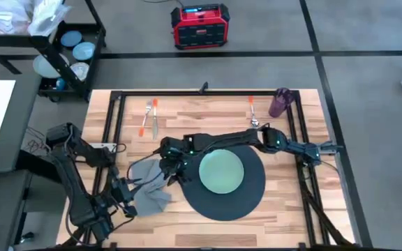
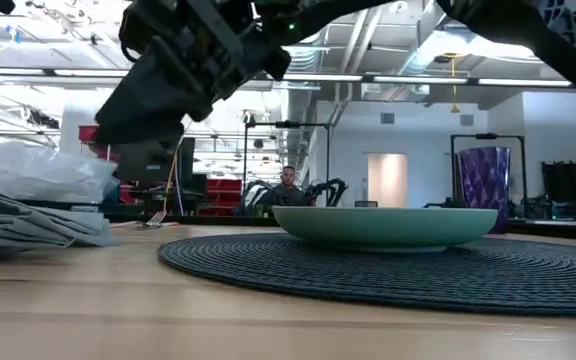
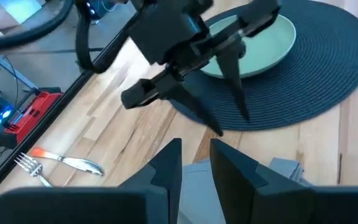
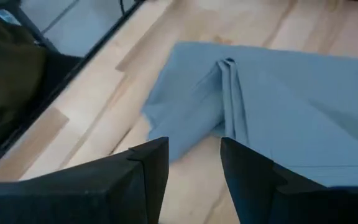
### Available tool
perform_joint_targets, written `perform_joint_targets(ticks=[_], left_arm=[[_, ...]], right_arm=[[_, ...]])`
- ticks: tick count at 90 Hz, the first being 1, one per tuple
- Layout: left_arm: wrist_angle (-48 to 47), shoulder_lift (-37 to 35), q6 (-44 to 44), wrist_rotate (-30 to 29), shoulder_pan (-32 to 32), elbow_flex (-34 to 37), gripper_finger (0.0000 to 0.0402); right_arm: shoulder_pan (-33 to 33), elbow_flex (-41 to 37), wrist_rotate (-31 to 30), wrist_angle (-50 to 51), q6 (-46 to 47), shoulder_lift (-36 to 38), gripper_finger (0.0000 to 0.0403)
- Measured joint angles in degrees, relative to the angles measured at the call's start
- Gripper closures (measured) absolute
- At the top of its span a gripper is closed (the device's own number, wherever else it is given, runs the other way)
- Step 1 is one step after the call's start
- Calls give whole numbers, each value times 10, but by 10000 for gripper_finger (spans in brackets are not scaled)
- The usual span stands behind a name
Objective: Set table place
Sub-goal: Fold the grey napkin
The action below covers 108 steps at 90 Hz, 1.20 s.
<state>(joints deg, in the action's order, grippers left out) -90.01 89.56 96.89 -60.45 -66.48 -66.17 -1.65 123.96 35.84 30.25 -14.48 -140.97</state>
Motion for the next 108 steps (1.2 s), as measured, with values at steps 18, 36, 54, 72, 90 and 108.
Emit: perform_joint_targets(ticks=[18, 36, 54, 72, 90, 108], left_arm=[[0, 0, 8, 0, 0, 0, 334], [0, 0, 53, -9, 24, 25, 334], [44, 0, 20, 71, 112, 44, 334], [151, 0, -324, 87, 247, 1, 346], [192, 0, -524, 197, 340, -10, 373], [343, 1, -663, 289, 370, 25, 371]], right_arm=[[17, -1, 4, 93, 7, -11, 284], [32, -2, -1, 142, -5, -22, 292], [33, -2, -3, 278, -73, -1, 294], [72, 0, -108, 437, -129, 107, 306], [147, -12, -129, 565, -114, 250, 333], [192, -85, -134, 517, -97, 435, 337]])
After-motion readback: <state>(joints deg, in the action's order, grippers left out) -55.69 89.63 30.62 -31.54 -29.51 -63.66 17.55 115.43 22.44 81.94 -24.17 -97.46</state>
